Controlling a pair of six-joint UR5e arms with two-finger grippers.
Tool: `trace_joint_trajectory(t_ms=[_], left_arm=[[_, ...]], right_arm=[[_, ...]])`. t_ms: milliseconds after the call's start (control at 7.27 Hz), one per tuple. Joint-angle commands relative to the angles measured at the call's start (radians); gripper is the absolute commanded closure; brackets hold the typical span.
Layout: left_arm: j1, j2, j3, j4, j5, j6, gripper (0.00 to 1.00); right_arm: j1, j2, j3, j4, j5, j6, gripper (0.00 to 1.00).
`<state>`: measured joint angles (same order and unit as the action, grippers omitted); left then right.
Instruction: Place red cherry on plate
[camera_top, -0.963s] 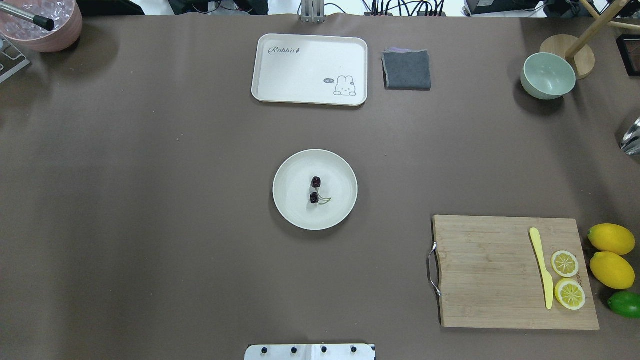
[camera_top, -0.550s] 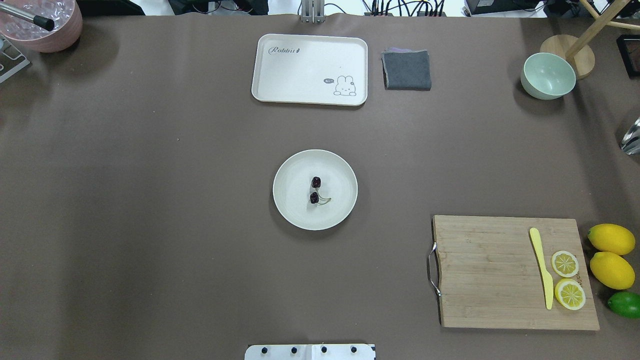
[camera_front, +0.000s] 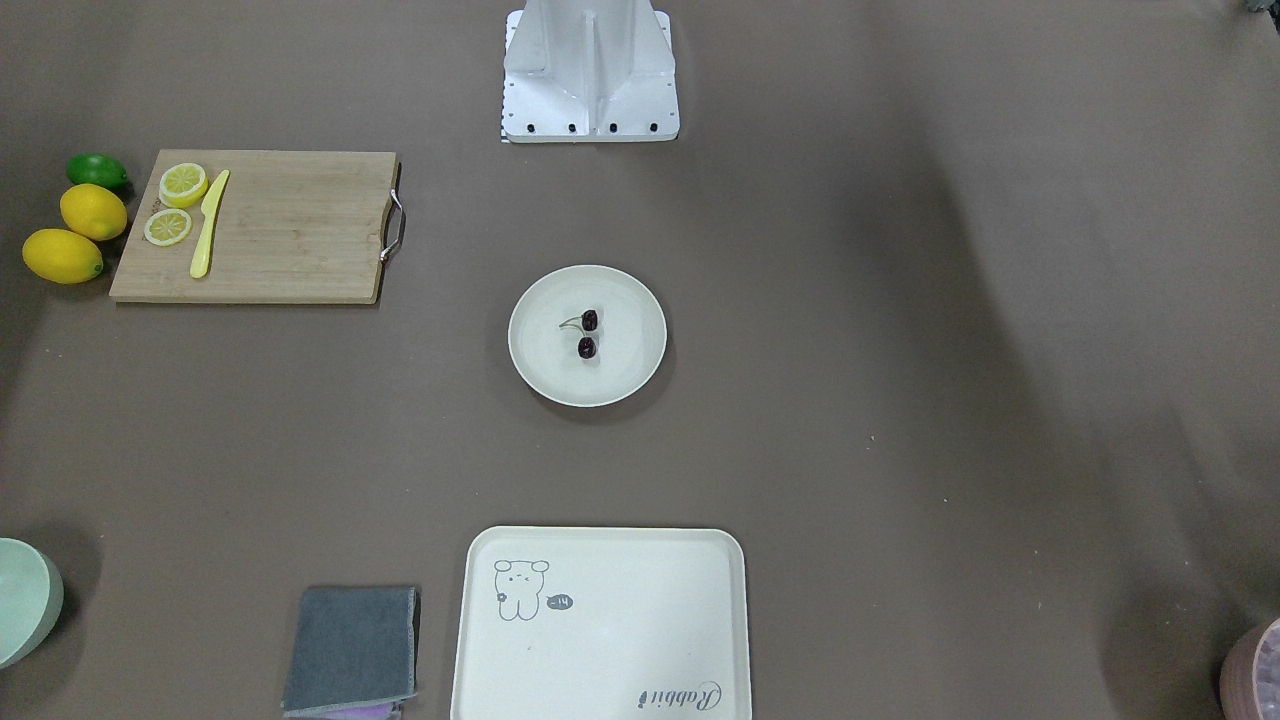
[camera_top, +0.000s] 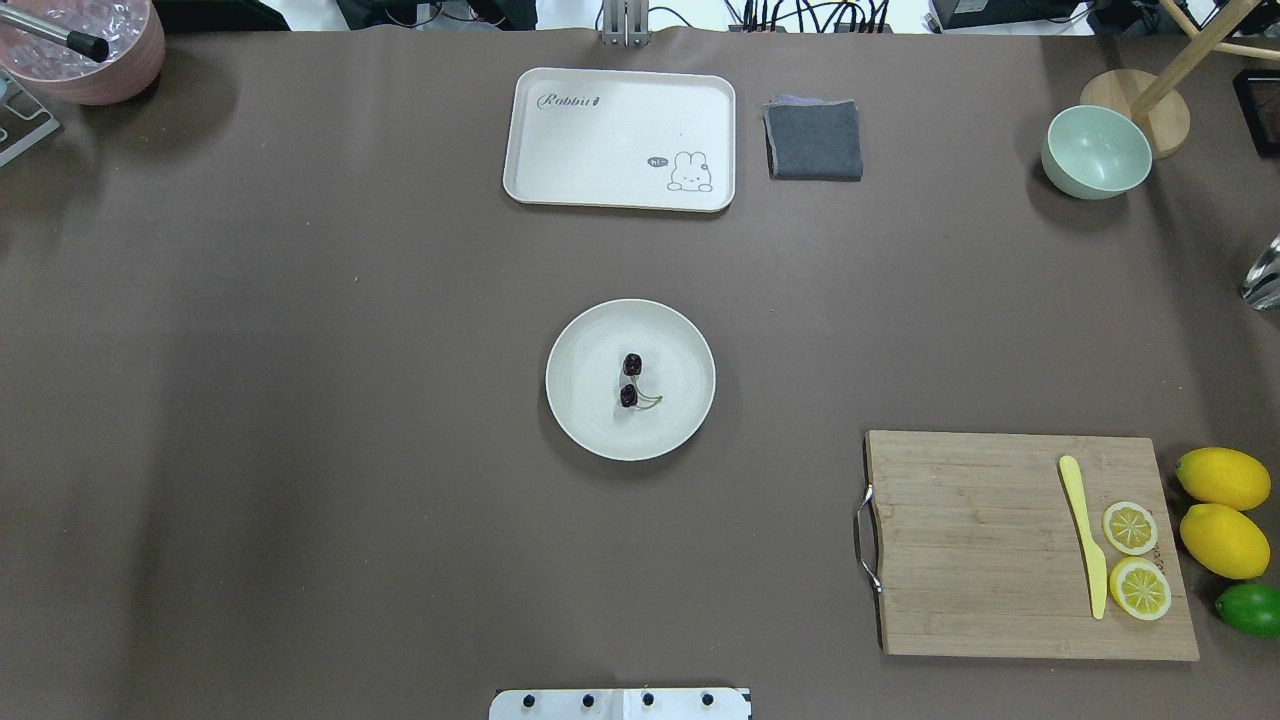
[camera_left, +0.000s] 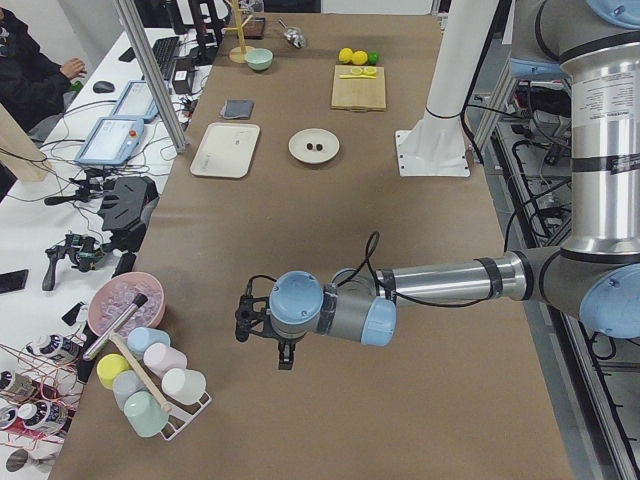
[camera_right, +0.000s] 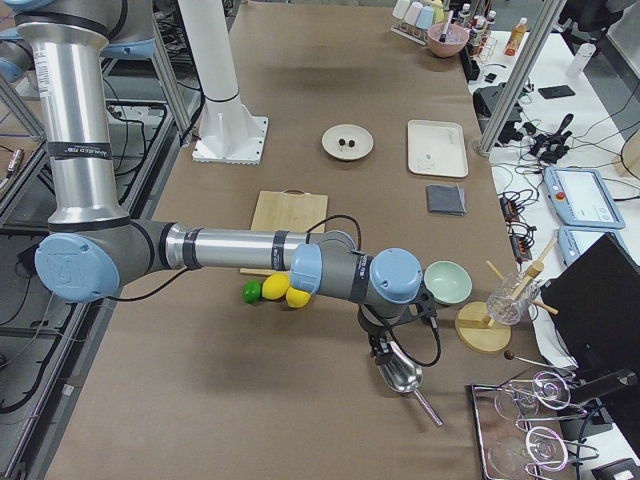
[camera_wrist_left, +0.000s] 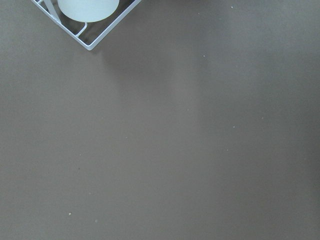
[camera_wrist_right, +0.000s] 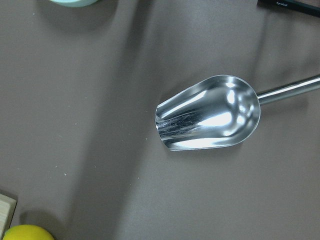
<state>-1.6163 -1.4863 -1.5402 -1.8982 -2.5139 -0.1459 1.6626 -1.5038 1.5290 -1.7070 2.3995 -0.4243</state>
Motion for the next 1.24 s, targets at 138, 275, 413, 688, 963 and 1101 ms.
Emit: trace_joint_trajectory(t_ms=[138, 275, 413, 688, 963, 1101], left_arm=[[0.030, -0.071, 0.032, 0.001, 0.006, -0.056, 0.02], [0.032, -0.080, 0.031, 0.004, 0.006, -0.058, 0.02], [0.032, -0.083, 0.032, 0.002, 0.012, -0.063, 0.02], [0.064, -0.080, 0.044, 0.007, 0.142, -0.063, 0.02], [0.078, -0.065, 0.045, 0.030, 0.145, -0.052, 0.02], [0.078, -0.060, 0.045, 0.030, 0.142, -0.026, 0.02]], right_arm=[[0.003, -0.007, 0.011, 0.007, -0.005, 0.010, 0.00], [0.003, -0.006, 0.023, 0.007, -0.014, 0.009, 0.00], [0.014, -0.006, 0.026, 0.009, -0.014, 0.007, 0.00], [0.023, 0.023, 0.023, 0.003, -0.014, 0.013, 0.00], [0.031, 0.034, 0.013, -0.005, -0.016, 0.013, 0.00], [0.031, 0.030, 0.002, -0.005, -0.017, 0.013, 0.00]])
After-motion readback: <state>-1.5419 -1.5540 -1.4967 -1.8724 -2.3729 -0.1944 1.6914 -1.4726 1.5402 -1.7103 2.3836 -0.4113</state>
